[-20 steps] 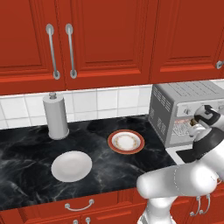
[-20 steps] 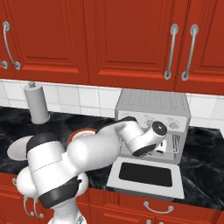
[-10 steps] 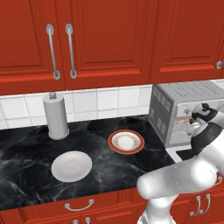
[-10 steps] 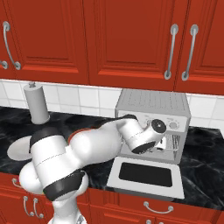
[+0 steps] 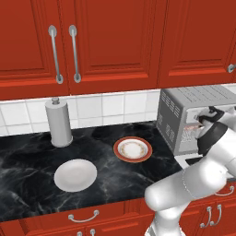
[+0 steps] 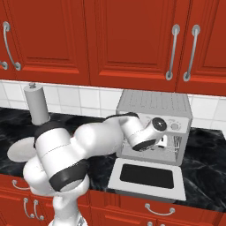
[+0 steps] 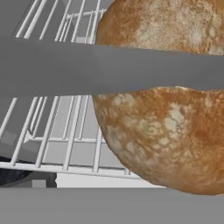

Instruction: Open the toaster oven door. Place the bread on the top rack in the toaster oven and place the steak on the bottom rack.

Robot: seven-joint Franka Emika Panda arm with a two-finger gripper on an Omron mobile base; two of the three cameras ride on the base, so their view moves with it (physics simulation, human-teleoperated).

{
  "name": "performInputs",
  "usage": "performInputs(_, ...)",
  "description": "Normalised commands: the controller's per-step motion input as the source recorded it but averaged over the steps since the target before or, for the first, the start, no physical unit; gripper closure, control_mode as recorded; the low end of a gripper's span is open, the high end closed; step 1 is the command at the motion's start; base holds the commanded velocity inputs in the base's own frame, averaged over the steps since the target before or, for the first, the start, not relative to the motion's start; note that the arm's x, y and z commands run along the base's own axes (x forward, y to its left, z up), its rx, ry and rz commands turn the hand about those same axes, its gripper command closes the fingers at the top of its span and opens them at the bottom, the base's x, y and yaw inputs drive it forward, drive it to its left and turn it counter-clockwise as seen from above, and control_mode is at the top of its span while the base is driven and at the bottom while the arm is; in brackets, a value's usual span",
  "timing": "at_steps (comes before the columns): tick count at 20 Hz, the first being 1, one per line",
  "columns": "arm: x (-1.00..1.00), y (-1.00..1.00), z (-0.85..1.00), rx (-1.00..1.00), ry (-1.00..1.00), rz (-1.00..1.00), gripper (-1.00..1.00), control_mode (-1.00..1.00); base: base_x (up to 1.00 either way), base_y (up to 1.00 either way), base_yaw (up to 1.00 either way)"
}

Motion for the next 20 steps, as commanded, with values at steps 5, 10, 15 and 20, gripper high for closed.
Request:
performInputs(5, 0.36, 0.00, 0.00, 0.00, 0.00, 0.00, -1.00, -1.00, 0.00, 0.00, 0.00)
performInputs(10, 0.28, -0.01, -0.01, 0.00, 0.00, 0.01, -1.00, -1.00, 0.00, 0.00, 0.00)
performInputs(15, 0.42, 0.00, -0.01, 0.00, 0.00, 0.02, -1.00, -1.00, 0.00, 0.00, 0.00)
performInputs(20, 0.43, 0.00, 0.02, 0.00, 0.00, 0.01, -1.00, -1.00, 0.00, 0.00, 0.00)
